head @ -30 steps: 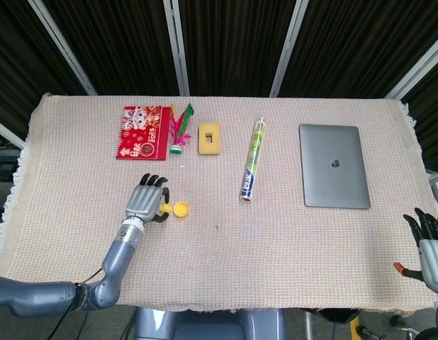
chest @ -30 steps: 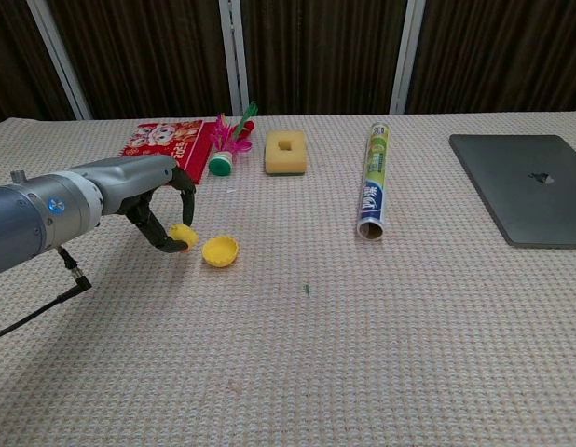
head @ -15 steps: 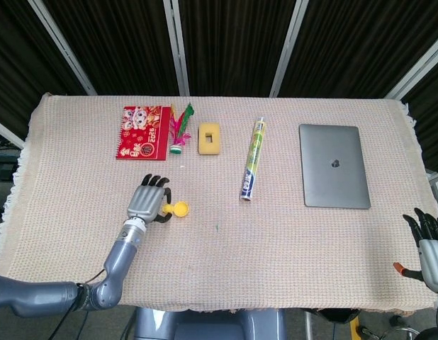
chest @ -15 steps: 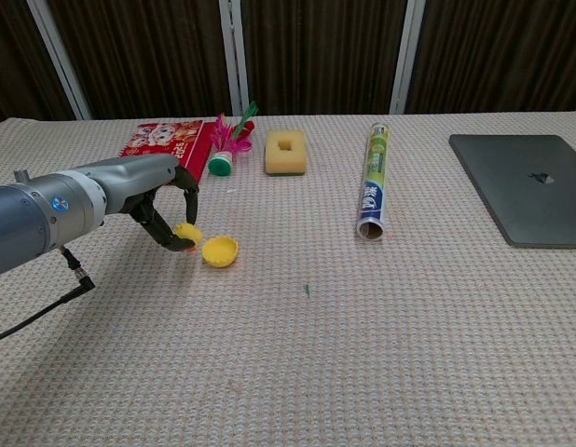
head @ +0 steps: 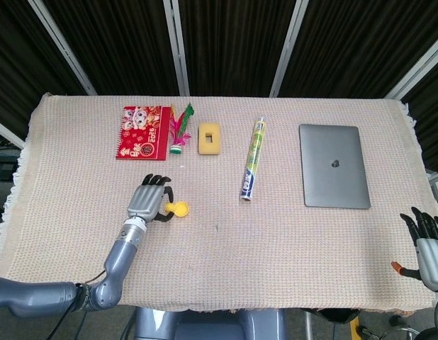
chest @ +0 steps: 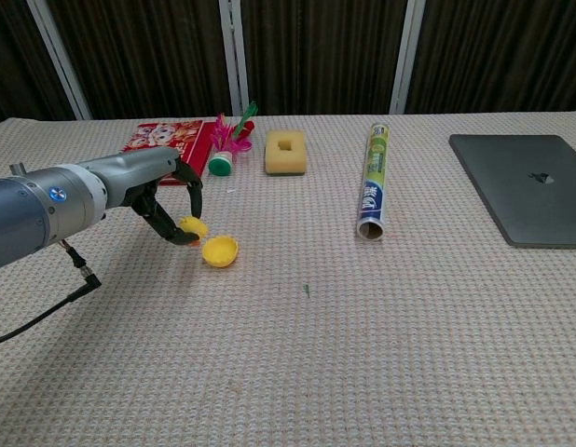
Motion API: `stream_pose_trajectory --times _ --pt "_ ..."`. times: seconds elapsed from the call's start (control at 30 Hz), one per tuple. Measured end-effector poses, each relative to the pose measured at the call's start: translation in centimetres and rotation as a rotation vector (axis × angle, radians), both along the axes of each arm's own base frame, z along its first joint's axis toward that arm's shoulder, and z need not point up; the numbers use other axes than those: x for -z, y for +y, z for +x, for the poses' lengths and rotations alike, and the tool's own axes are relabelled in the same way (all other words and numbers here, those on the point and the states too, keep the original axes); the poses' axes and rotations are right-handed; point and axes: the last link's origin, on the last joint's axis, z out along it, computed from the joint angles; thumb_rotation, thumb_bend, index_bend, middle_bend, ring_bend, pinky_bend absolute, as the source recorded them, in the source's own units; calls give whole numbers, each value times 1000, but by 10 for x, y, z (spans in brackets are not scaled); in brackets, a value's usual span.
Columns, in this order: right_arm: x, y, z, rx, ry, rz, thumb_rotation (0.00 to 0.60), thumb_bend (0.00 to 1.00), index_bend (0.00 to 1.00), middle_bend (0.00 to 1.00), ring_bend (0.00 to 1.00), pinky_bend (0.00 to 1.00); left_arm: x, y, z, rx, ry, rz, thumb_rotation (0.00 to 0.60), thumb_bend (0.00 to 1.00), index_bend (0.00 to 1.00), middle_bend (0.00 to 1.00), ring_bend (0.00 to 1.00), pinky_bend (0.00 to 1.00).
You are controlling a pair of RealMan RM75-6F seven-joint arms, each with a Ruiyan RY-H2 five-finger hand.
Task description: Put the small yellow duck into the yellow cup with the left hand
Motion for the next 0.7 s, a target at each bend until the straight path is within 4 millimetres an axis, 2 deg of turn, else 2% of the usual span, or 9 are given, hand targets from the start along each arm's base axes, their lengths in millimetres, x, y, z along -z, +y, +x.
stream_pose_trajectory --times 0.7 --pt "-3 5 -2 7 -6 -13 600 0 101 0 0 0 7 3 17 44 7 -10 600 317 541 143 79 0"
